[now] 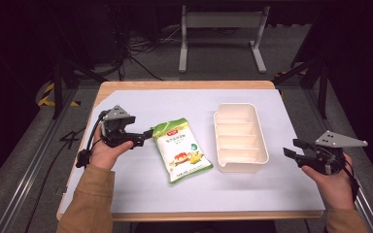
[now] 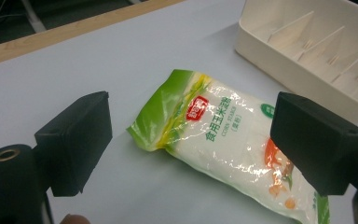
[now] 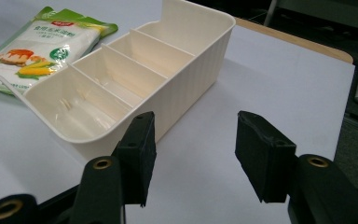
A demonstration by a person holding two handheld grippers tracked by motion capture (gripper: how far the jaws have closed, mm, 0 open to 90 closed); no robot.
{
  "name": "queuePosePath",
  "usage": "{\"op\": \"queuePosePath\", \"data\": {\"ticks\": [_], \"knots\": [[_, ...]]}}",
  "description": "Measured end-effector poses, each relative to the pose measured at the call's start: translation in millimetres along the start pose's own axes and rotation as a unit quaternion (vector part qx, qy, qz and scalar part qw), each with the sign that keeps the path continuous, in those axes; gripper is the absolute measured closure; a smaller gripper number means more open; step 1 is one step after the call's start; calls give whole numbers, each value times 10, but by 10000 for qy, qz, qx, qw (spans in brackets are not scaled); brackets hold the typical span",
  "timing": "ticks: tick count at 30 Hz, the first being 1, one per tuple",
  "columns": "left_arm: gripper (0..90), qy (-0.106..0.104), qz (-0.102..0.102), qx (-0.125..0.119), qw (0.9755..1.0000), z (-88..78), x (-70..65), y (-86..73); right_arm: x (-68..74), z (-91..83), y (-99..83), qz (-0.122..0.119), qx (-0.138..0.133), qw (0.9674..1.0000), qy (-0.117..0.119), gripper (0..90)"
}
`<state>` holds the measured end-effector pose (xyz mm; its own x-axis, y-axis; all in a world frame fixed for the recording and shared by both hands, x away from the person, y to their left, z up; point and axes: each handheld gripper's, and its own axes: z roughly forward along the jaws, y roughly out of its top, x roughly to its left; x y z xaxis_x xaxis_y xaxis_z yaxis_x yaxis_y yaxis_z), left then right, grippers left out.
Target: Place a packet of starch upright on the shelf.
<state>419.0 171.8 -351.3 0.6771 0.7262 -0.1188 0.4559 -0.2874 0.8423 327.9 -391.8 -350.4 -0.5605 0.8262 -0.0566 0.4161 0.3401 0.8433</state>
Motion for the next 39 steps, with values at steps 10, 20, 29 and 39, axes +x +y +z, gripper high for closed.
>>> {"op": "queuePosePath", "data": {"ticks": [10,20,29,39], "knots": [[216,-27,-339,-31,9994,274,57,-79,0,6,-48,40,47,10000,-17,475],[228,266,-776,381,9959,644,198,-227,3,29,-90,58,122,9999,3,471],[130,117,-1061,858,9906,893,314,-341,12,64,-113,96,202,9997,17,467],[120,-20,-1301,940,9870,992,348,-385,10,92,-125,91,241,9997,18,462]]}}
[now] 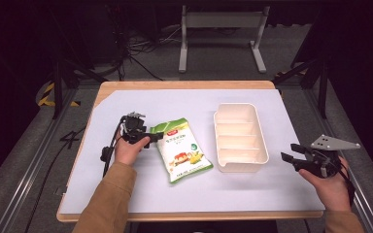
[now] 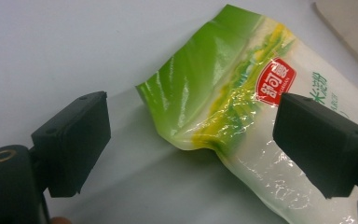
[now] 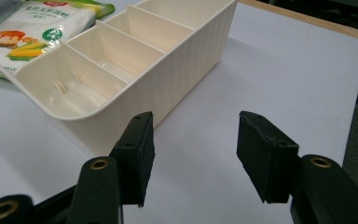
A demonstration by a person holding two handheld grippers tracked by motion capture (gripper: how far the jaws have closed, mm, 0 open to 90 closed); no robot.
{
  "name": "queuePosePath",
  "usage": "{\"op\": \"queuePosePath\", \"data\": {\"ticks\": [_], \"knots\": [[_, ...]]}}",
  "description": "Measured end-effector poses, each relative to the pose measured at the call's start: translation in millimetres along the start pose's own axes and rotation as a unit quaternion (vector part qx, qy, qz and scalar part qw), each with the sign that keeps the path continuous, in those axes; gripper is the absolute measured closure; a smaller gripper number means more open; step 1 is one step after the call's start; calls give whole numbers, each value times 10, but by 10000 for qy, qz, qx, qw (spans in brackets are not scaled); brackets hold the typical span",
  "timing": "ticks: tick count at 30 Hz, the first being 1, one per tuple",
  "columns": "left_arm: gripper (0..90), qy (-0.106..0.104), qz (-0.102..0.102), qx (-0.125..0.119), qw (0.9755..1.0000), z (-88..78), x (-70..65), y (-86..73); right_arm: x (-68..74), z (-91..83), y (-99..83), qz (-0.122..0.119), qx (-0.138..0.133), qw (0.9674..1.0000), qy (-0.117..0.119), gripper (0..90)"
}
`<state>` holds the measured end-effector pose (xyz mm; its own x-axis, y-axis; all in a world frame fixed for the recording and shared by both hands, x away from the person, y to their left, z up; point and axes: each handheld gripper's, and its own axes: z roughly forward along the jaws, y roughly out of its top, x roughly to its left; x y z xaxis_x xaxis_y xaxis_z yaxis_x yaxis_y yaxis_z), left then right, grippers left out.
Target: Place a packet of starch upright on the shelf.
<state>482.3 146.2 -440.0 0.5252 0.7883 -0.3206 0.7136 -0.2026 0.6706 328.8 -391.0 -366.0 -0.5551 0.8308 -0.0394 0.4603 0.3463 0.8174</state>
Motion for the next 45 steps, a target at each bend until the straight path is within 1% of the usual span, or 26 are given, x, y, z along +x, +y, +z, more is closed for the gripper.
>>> {"op": "queuePosePath", "data": {"ticks": [2,4,6,8,10,12,13,15,17,19,20,21,22,23,24,26,28,31,33,34,35,36,38,40,42,45], "knots": [[123,-95,-54,18,9999,33,0,-1,1,9,-5,0,10,10000,7,461],[126,-245,-99,91,9996,64,1,-6,2,17,-8,8,19,10000,11,461],[129,-337,-123,144,9993,98,-13,-9,3,24,-9,12,28,10000,18,460],[116,-323,4,157,9994,124,-51,-11,-4,31,-10,20,23,10000,27,459],[113,-230,163,209,9994,139,-91,-9,-7,35,-11,52,31,10000,27,458],[114,-169,230,230,9993,148,-108,-7,-11,41,-16,56,25,10000,24,457],[117,-167,216,254,9993,148,-112,-1,-12,42,-17,62,32,10000,31,456],[163,-132,300,239,9992,147,-113,-3,-11,42,-18,71,32,10000,32,456],[190,-176,277,200,9993,149,-118,-12,-10,42,-16,75,30,10000,29,455],[220,-204,366,179,9990,156,-131,-16,-13,41,-15,79,27,10000,39,456],[253,-240,376,171,9989,162,-146,-18,-13,42,-14,89,25,10000,28,456],[271,-206,418,149,9988,173,-168,-23,-14,44,-13,94,26,9999,29,456],[289,-218,526,149,9983,178,-183,-27,-15,46,-12,99,31,9999,26,456],[320,-218,526,149,9983,178,-183,-27,-15,46,-12,99,31,9999,26,456],[365,-286,565,161,9979,181,-195,-34,-14,53,-9,103,43,9999,29,456],[381,-340,474,150,9982,186,-215,-41,-14,56,-8,104,41,9999,21,456],[433,-393,421,185,9982,189,-224,-37,-15,64,-4,110,58,9999,26,456],[507,-359,370,271,9983,174,-248,-29,-9,77,2,106,62,9999,59,456],[575,-350,382,216,9984,163,-255,-32,-5,81,5,96,63,9999,62,456],[615,-376,384,240,9983,148,-262,-27,-3,82,7,91,62,9999,65,456],[672,-372,420,244,9981,130,-269,-22,-2,81,8,86,59,9999,70,457],[724,-377,402,253,9982,124,-289,-17,-2,78,10,86,56,9999,73,458],[744,-291,501,247,9980,114,-328,-7,-4,69,13,81,43,9999,76,461],[755,-269,571,258,9977,98,-340,5,-3,59,15,85,26,9999,70,464],[762,-314,519,238,9979,72,-345,15,-7,44,18,75,11,9999,74,468],[766,-372,524,215,9977,16,-361,35,-14,24,21,68,-12,10000,61,475]]}}
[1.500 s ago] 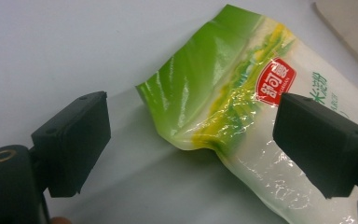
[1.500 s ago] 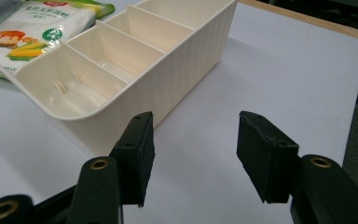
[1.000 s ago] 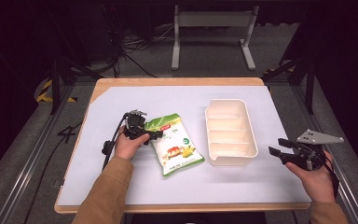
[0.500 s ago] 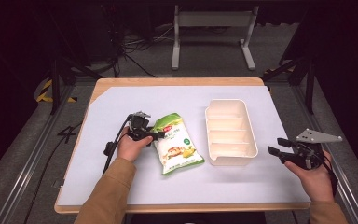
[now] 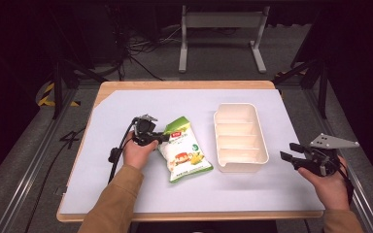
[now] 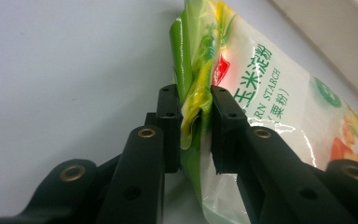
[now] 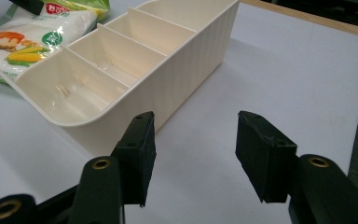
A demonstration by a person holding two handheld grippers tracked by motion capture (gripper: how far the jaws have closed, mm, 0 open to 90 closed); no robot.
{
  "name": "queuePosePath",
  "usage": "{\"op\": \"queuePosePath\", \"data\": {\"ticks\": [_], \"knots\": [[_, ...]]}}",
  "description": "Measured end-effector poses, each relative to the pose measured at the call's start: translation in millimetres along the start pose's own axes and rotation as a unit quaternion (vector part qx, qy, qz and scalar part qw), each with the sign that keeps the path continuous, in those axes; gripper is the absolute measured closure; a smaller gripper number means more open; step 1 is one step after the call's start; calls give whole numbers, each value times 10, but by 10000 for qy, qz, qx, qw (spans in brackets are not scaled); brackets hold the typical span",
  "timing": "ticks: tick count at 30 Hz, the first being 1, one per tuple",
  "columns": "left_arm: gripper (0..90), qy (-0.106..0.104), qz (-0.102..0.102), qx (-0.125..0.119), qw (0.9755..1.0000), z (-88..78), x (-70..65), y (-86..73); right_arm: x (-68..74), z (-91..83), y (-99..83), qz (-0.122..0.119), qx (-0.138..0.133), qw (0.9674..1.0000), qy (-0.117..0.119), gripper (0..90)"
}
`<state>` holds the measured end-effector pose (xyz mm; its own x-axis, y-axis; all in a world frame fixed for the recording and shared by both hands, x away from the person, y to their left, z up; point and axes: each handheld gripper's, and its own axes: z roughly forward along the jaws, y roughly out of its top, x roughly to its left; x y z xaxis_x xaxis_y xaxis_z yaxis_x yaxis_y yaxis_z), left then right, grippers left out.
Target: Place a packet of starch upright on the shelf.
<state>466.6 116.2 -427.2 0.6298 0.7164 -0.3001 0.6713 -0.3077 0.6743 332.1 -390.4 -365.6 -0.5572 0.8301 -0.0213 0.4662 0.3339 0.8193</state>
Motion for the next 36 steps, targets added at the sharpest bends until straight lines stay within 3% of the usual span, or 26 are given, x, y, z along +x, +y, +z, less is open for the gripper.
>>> {"op": "queuePosePath", "data": {"ticks": [8,11,18,27,36], "knots": [[774,-176,155,-336,9992,-213,-111,77,-5,-38,10,5,-62,10000,-37,484],[776,-354,278,-535,9976,-346,-204,124,-2,-56,18,1,-75,10000,-35,491],[781,-511,602,-833,9934,-559,-375,191,3,-91,39,-23,-135,9999,-40,499],[789,-635,1287,-1099,9835,-885,-725,250,43,-134,87,-80,-209,9997,-21,509],[795,-642,1878,-1159,9732,-1085,-987,259,117,-147,162,-171,-348,9992,140,511]]}}
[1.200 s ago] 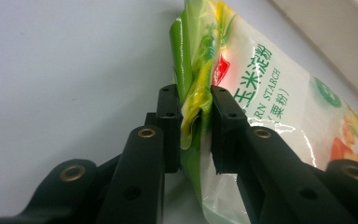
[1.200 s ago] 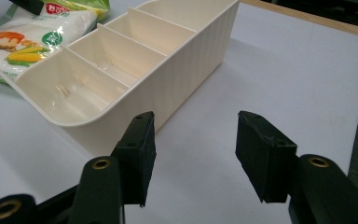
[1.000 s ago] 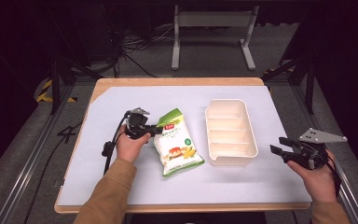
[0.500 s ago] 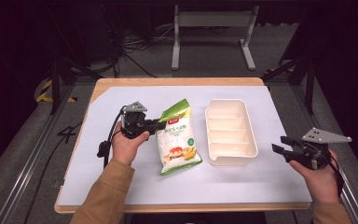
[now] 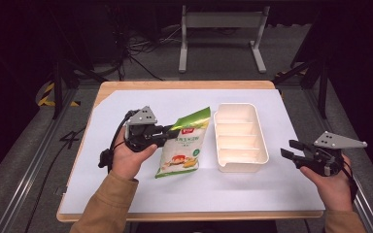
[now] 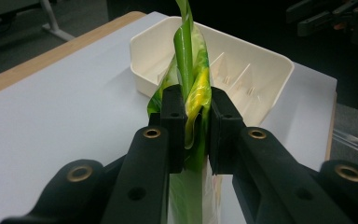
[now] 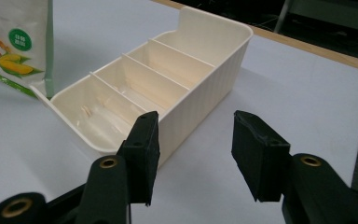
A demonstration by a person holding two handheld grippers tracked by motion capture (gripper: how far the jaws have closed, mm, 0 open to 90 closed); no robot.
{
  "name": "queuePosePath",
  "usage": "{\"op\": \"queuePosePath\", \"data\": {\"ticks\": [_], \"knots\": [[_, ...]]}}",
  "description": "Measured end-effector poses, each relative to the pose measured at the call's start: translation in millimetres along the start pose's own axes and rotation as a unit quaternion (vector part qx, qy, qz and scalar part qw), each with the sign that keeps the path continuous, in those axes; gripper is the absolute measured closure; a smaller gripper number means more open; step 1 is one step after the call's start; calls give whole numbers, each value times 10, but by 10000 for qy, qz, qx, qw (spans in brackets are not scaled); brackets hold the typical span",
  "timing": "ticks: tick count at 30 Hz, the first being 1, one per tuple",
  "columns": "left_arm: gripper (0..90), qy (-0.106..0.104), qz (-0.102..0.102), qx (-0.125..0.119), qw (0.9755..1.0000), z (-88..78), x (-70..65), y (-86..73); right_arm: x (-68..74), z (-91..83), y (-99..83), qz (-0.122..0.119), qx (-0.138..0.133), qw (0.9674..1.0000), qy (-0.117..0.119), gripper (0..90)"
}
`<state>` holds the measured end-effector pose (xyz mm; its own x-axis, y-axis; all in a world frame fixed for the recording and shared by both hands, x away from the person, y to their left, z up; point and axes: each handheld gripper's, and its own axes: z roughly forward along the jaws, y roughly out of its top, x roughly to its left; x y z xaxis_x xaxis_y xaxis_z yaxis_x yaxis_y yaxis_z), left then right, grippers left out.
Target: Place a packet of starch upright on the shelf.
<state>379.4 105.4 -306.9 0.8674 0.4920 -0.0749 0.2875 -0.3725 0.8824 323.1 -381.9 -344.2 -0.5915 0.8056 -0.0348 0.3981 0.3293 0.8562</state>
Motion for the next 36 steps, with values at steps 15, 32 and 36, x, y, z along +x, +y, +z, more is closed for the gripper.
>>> {"op": "queuePosePath", "data": {"ticks": [15,32,36], "knots": [[796,-251,371,-379,9983,-250,-129,104,385,131,367,-285,-351,9933,1059,494],[797,-654,790,-627,9927,-365,-340,181,835,513,840,-720,-350,9722,2198,426],[797,-732,879,-665,9912,-376,-387,197,933,565,899,-838,-365,9668,2385,412]]}}
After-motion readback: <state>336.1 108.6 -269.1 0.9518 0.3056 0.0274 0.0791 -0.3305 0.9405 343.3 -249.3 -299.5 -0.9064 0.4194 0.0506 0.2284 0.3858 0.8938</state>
